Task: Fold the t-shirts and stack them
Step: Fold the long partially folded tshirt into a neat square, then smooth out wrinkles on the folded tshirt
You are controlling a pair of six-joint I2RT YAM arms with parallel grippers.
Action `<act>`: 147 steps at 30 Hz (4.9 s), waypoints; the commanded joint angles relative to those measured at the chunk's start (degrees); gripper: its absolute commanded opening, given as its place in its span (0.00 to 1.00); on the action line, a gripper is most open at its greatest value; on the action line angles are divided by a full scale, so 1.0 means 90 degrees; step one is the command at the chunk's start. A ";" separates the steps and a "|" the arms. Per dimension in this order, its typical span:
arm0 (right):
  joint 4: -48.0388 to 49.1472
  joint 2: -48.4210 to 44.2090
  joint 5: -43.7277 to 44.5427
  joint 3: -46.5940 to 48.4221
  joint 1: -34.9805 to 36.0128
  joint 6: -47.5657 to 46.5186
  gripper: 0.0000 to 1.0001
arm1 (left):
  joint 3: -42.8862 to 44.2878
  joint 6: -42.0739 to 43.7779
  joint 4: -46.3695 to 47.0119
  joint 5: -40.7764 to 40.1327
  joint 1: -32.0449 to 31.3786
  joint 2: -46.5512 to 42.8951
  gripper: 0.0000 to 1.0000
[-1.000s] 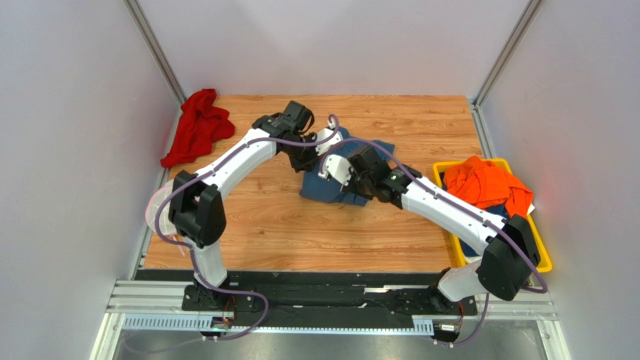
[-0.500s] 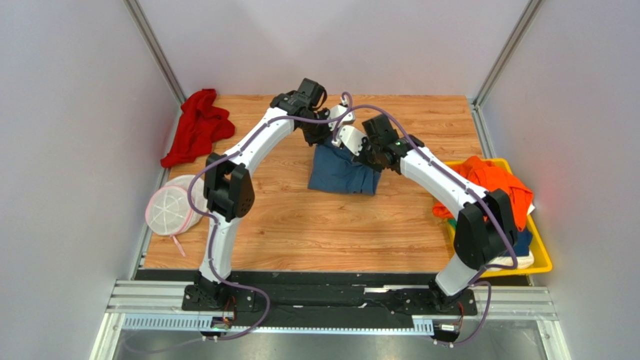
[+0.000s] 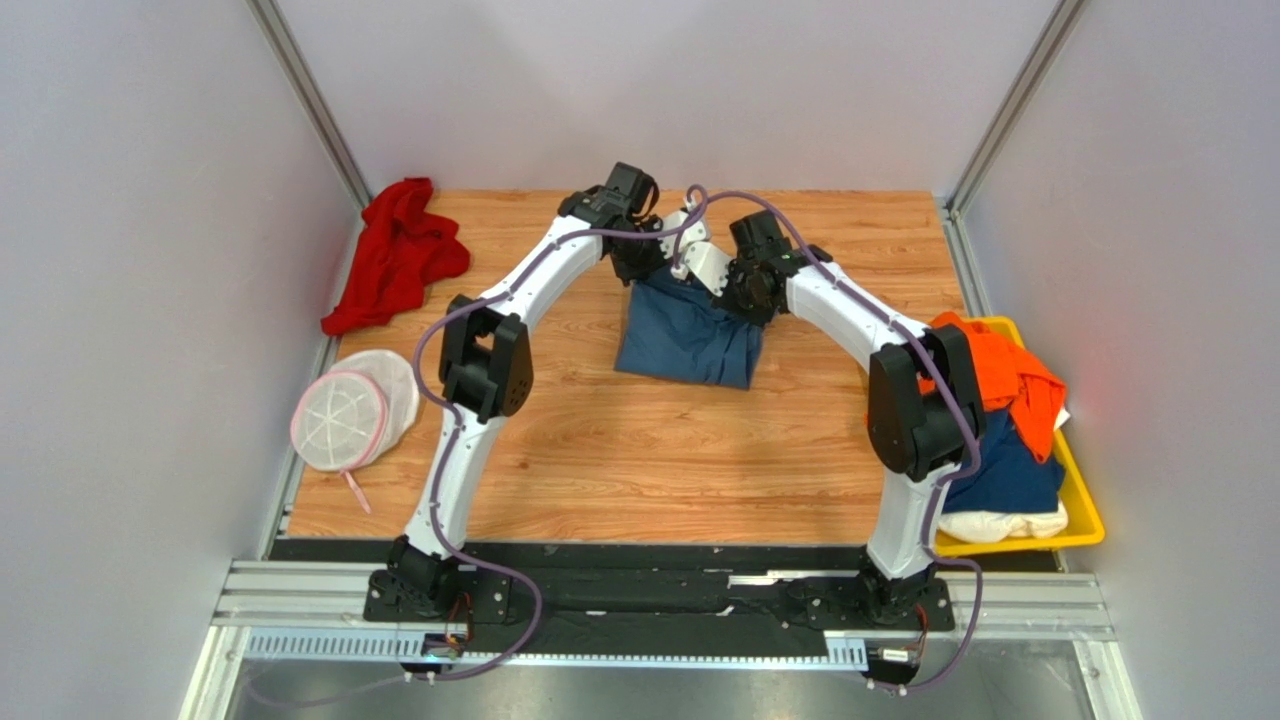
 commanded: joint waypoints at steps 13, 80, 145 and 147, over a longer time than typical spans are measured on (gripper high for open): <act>0.0311 0.0433 0.0195 0.0810 -0.0520 -0.0212 0.00 | 0.0592 0.0690 0.1008 -0.0424 -0.0079 0.0410 0.00; 0.0301 0.1077 -0.0840 0.2050 -0.0794 0.1975 0.64 | -0.1750 -0.0844 0.3919 -0.1538 0.0418 -0.1406 0.97; 0.0878 0.1450 0.0703 0.2432 -0.1106 0.1556 0.59 | -0.2536 -0.1126 0.2943 -0.0132 0.0321 -0.2150 0.95; 0.0878 0.1323 0.0742 0.2354 -0.1106 0.1643 0.59 | -0.2281 -0.1282 0.2806 0.0122 0.0321 -0.1916 0.95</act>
